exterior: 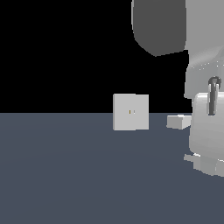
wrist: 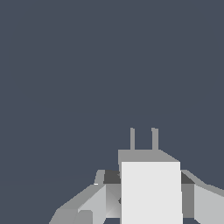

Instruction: Plug the charger into the wall socket.

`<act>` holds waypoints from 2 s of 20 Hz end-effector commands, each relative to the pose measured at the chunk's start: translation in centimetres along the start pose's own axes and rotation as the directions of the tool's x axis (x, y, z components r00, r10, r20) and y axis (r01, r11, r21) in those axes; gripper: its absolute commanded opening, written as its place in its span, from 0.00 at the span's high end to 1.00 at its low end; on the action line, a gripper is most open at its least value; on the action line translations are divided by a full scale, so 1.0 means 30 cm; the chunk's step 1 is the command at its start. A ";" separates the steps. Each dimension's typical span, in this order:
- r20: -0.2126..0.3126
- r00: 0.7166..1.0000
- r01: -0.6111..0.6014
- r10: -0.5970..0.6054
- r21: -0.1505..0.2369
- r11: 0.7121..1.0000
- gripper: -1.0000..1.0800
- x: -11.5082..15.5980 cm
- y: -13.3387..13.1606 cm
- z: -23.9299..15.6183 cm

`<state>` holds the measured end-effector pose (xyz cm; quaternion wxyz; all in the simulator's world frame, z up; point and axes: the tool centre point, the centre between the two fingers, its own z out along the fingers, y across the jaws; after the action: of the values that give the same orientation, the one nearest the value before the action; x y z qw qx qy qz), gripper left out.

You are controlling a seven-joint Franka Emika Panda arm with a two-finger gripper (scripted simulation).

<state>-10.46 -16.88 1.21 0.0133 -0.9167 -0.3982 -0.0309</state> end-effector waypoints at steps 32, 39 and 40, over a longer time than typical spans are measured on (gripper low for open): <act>-0.007 0.931 -0.364 0.364 -0.024 0.931 1.00 0.193 -0.106 -0.147; -0.011 0.873 -0.487 0.487 -0.032 0.873 1.00 0.272 -0.124 -0.201; -0.011 0.864 -0.503 0.503 -0.033 0.864 1.00 0.283 -0.125 -0.208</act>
<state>-7.97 -8.83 7.62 0.0060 -0.9865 -0.1599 -0.0343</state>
